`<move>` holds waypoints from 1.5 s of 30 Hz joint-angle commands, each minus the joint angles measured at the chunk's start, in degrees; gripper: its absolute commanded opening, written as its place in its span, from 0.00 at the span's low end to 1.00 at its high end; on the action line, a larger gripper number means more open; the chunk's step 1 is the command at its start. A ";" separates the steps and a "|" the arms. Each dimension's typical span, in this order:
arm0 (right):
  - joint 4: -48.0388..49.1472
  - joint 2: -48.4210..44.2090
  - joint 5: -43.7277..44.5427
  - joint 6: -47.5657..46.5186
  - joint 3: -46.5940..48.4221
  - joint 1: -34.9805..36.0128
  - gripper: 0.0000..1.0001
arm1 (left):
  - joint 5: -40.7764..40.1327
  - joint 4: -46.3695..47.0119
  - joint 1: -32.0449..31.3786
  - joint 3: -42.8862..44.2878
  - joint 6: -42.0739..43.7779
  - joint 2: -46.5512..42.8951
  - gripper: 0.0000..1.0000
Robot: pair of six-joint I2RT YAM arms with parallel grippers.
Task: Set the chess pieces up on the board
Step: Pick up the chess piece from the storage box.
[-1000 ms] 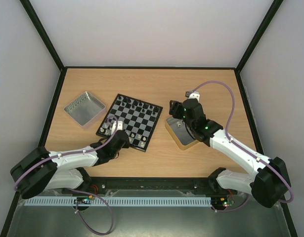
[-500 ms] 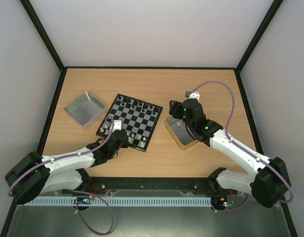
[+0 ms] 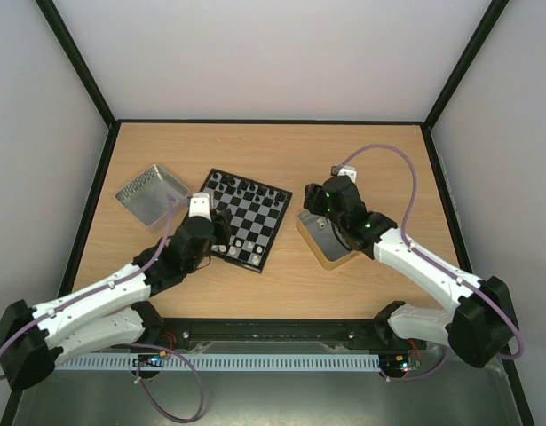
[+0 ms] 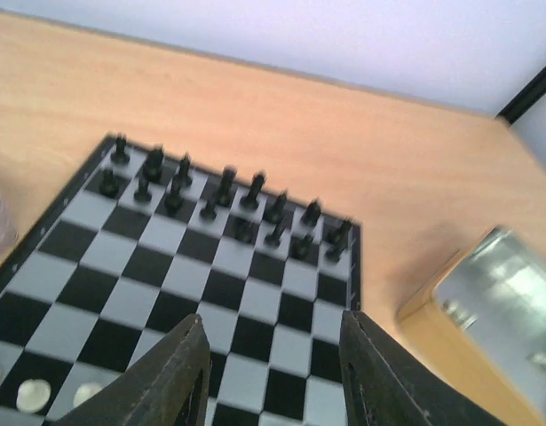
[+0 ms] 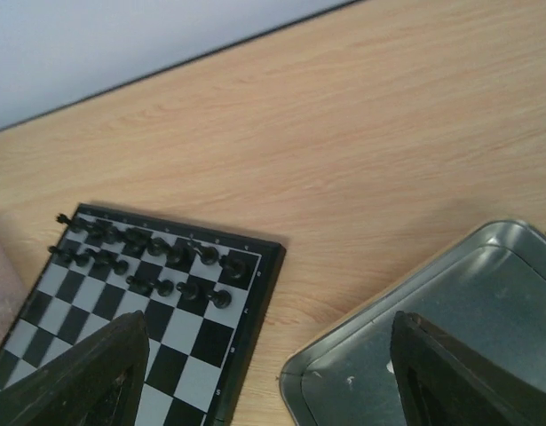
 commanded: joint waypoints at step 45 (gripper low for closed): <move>-13.02 30.46 -12.04 -4.35 5.20 -10.51 0.31 | 5.39 -6.85 1.05 14.41 4.09 -9.43 0.67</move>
